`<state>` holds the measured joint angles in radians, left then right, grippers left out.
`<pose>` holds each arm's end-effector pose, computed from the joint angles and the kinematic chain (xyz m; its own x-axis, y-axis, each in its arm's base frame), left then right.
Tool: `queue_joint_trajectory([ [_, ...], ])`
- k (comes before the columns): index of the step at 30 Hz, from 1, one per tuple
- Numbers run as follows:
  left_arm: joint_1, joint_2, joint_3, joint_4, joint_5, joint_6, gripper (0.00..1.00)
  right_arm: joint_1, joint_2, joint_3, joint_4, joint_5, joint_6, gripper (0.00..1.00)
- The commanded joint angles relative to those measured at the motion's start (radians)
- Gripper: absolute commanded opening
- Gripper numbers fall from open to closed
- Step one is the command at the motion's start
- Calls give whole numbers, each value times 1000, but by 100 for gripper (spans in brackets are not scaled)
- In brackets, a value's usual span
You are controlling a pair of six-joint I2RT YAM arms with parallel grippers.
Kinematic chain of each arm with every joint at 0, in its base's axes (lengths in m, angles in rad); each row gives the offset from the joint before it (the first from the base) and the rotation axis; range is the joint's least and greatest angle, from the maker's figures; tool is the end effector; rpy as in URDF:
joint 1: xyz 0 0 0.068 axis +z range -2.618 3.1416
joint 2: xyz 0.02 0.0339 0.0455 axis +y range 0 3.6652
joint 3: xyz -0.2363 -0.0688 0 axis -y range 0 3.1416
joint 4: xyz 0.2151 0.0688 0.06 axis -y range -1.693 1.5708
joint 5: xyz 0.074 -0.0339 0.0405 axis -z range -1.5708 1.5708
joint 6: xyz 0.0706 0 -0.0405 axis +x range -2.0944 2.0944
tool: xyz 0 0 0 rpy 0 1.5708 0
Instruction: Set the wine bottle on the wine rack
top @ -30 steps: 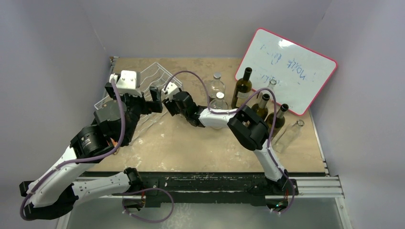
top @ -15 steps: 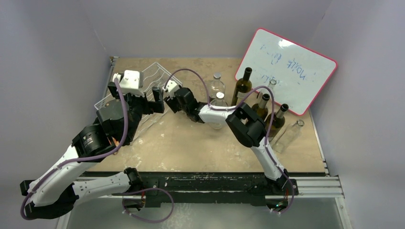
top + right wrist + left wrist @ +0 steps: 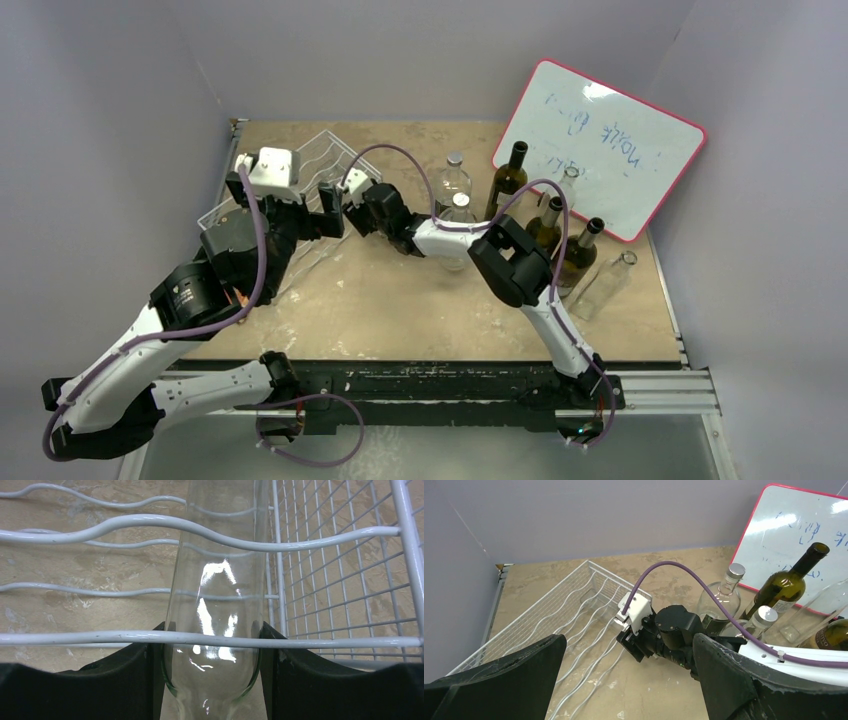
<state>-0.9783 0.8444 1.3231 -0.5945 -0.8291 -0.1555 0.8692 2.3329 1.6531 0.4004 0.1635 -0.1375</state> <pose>0.1254 -0.0931 0.4284 -0.0872 -0.0578 -0.9945 0.1396 0.9878 -0.0697 0.3484 0.3945 0.1563 -0.0869 -0.3123 -0.9460 -0.6709 0.7203 -0.1762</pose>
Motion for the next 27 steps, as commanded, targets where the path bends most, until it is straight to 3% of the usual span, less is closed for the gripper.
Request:
queue_joint_trajectory([
  [1,-2,-14,23,19,14,-18,100,-4,-51,24,109,20,-1,62],
  [6,-2,-22,20,21,25,-22,100,-5,-92,-18,139,35,-13,76],
  [11,-3,-22,19,20,25,-23,100,-7,-109,-24,128,44,-15,81],
  [27,-2,-19,52,7,21,-7,100,-7,-343,-178,79,-22,-11,82],
])
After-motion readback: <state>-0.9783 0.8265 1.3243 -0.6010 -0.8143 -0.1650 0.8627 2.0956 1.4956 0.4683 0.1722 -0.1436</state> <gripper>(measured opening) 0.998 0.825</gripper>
